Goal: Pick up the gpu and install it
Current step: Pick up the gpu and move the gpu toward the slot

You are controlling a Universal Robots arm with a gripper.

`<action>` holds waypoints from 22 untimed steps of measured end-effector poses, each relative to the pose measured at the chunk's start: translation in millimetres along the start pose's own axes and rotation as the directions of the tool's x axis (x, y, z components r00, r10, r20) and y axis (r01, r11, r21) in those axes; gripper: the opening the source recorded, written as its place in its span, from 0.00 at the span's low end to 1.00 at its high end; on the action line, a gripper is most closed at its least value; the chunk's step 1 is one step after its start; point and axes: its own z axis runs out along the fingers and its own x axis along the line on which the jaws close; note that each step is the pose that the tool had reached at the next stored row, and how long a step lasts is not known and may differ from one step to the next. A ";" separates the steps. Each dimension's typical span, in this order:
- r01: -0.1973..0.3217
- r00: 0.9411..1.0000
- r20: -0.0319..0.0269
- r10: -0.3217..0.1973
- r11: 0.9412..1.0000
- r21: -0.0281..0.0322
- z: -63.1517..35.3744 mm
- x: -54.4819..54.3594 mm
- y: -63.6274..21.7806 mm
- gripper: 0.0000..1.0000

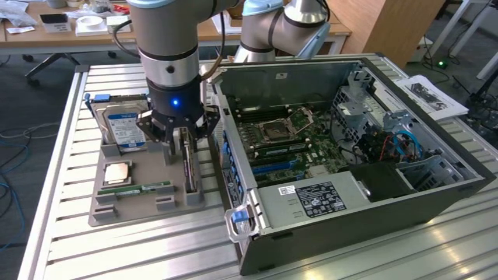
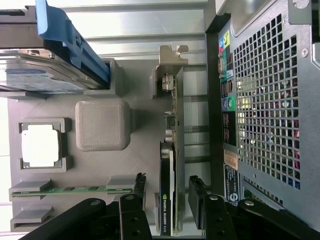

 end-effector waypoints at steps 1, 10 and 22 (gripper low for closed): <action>0.000 1.000 0.000 0.000 1.000 0.000 0.6 0.0 0.0 0.47; 0.000 1.000 0.000 0.000 1.000 0.000 9.2 0.2 -0.5 0.47; 0.000 1.000 -0.001 0.000 1.000 0.000 18.1 0.5 -1.0 0.47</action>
